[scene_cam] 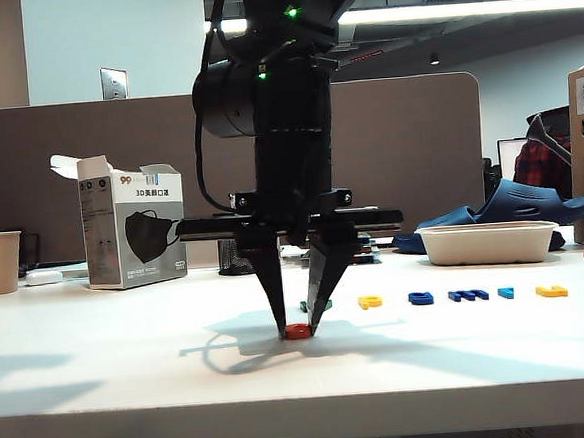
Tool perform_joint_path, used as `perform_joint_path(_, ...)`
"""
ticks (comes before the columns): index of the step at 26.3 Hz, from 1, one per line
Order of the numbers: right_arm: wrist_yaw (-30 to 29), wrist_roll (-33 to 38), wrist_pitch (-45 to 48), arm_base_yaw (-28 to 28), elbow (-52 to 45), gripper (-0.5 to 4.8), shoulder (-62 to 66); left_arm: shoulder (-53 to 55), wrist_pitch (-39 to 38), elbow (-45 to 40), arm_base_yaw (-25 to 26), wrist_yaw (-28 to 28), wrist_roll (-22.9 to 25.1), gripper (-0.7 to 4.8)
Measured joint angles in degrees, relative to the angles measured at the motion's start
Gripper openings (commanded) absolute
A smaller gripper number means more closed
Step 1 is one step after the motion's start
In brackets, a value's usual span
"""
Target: Select the appropriate letters from the row of letter magnets placed on the table to arrange into the word "cup".
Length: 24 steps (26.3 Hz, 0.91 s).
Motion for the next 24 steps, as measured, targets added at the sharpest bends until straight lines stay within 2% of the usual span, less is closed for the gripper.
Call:
perform_joint_path(18,0.0,0.0,-0.44,0.04,0.02,1.19,0.0,0.0,0.0,0.0,0.0,0.0,0.0,-0.05)
perform_joint_path(21,-0.04,0.0,-0.61,0.04,0.07,1.76,0.0,0.0,0.0,0.0,0.0,0.0,0.0,-0.05)
perform_joint_path(24,-0.09,0.04,-0.87,0.09,0.09,1.77,0.0,0.0,0.0,0.0,0.0,0.0,0.0,-0.05)
